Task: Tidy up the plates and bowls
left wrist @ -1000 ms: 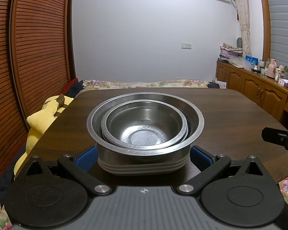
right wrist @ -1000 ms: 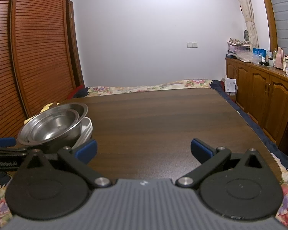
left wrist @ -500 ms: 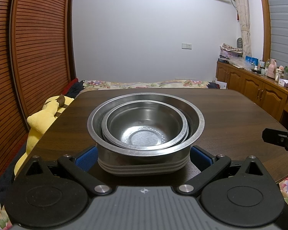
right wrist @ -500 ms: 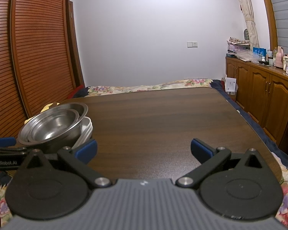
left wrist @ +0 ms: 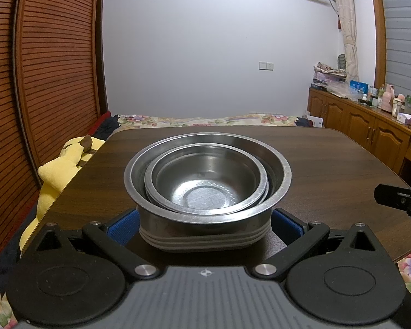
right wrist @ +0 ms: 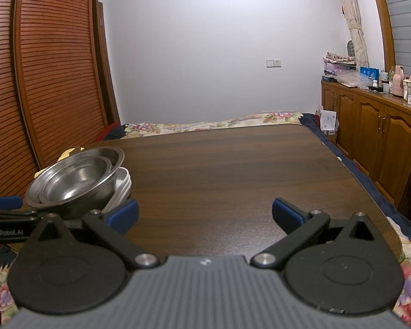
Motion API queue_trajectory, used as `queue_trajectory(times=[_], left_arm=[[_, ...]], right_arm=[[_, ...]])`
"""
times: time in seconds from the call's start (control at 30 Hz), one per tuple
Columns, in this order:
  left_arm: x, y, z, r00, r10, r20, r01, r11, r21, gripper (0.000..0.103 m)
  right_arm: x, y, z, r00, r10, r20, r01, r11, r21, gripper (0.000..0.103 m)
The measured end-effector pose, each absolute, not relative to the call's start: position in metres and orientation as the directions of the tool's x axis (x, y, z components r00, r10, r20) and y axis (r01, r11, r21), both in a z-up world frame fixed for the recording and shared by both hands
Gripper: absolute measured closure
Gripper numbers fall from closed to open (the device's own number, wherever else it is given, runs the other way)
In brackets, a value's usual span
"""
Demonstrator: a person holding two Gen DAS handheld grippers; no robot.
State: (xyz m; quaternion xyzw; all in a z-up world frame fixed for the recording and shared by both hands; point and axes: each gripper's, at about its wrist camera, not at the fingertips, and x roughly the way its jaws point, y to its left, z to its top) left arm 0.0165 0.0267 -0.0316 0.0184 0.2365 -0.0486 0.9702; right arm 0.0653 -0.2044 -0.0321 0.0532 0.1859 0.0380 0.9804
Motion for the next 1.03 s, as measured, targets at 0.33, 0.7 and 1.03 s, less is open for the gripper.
queue_trajectory(times=[0.33, 0.7, 1.03], left_arm=[[0.0160, 0.0262, -0.0314, 0.885, -0.086, -0.459, 0.103, 0.995, 0.014, 0.000], [0.0161, 0.0258, -0.0317, 0.884, -0.088, -0.459, 0.106, 0.994, 0.014, 0.000], [0.0172, 0.0250, -0.0335, 0.882, -0.092, -0.463, 0.111, 0.994, 0.015, 0.000]], right_arm=[[0.0662, -0.2057, -0.0321, 0.927, 0.093, -0.364, -0.051, 0.991, 0.123, 0.000], [0.0658, -0.2065, -0.0323, 0.927, 0.093, -0.363, -0.050, 0.991, 0.125, 0.000], [0.0650, -0.2074, -0.0324, 0.927, 0.093, -0.364, -0.050, 0.991, 0.127, 0.000]])
